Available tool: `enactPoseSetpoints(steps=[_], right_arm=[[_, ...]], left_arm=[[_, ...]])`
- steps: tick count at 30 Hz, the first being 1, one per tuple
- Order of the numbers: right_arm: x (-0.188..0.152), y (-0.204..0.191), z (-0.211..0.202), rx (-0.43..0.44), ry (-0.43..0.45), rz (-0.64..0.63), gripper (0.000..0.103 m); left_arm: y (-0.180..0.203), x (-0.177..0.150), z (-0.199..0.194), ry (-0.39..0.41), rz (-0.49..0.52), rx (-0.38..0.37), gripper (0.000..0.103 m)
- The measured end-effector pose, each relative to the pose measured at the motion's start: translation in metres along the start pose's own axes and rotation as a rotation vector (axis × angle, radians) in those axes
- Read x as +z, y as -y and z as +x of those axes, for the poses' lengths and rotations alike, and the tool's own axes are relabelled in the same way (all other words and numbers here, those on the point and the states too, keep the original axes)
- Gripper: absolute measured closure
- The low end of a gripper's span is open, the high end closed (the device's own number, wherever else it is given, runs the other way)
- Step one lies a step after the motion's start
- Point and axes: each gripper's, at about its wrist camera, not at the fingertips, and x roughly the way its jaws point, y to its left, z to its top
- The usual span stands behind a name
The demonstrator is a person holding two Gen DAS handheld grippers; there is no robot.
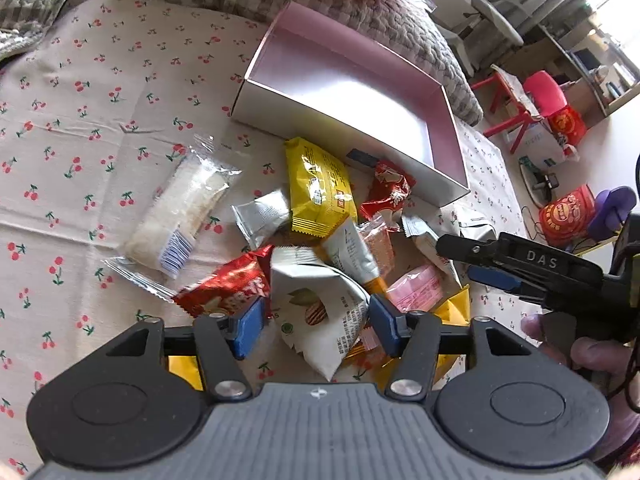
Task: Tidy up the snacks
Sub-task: 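Reach the left tool to the white-silver packet and close on it while the right tool grasps a white packet, then lift the white-silver packet with the left tool while the right tool carries its packet to the box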
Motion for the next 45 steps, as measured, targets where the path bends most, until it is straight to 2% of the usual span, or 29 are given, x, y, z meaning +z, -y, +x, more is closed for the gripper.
enactPoseSetpoints(steps=[8, 10, 14, 17, 18, 23, 28, 32, 33, 35, 43, 45], right_arm=[[-0.001, -0.005, 0.013, -0.024, -0.010, -0.026, 0.021], [-0.001, -0.006, 0.015, -0.024, -0.013, -0.029, 0.022], [-0.002, -0.009, 0.018, -0.025, -0.011, -0.041, 0.024], [-0.003, -0.011, 0.019, -0.025, -0.011, -0.049, 0.026], [-0.003, -0.011, 0.019, -0.026, -0.013, -0.052, 0.030], [-0.004, -0.012, 0.020, -0.023, -0.016, -0.061, 0.032], [-0.004, -0.011, 0.019, -0.012, -0.018, -0.063, 0.037], [-0.005, -0.011, 0.017, 0.008, -0.023, -0.062, 0.045], [-0.005, -0.011, 0.017, 0.012, -0.024, -0.064, 0.055], [-0.005, -0.010, 0.016, 0.016, -0.027, -0.063, 0.062], [-0.005, -0.006, 0.009, 0.049, -0.021, -0.044, 0.078], [-0.004, -0.005, 0.007, 0.050, -0.017, -0.037, 0.088]], left_arm=[[-0.005, 0.001, 0.002, -0.007, -0.055, -0.034, 0.044], [-0.004, 0.000, 0.002, -0.005, -0.053, -0.037, 0.044], [-0.001, -0.001, 0.003, -0.006, -0.045, -0.052, 0.037], [0.001, -0.001, 0.005, -0.010, -0.033, -0.037, 0.037], [0.000, -0.002, 0.006, -0.012, -0.035, -0.031, 0.038], [-0.002, -0.003, 0.013, -0.036, -0.048, -0.005, 0.041], [-0.007, -0.006, 0.014, -0.049, -0.079, -0.009, 0.057], [-0.010, -0.007, 0.009, -0.032, -0.084, -0.001, 0.067], [-0.009, -0.007, 0.007, -0.027, -0.085, -0.001, 0.071], [-0.009, -0.007, 0.004, -0.016, -0.080, 0.008, 0.075], [-0.014, -0.007, -0.005, 0.010, -0.088, 0.019, 0.081], [-0.013, -0.006, -0.008, 0.019, -0.090, 0.023, 0.081]])
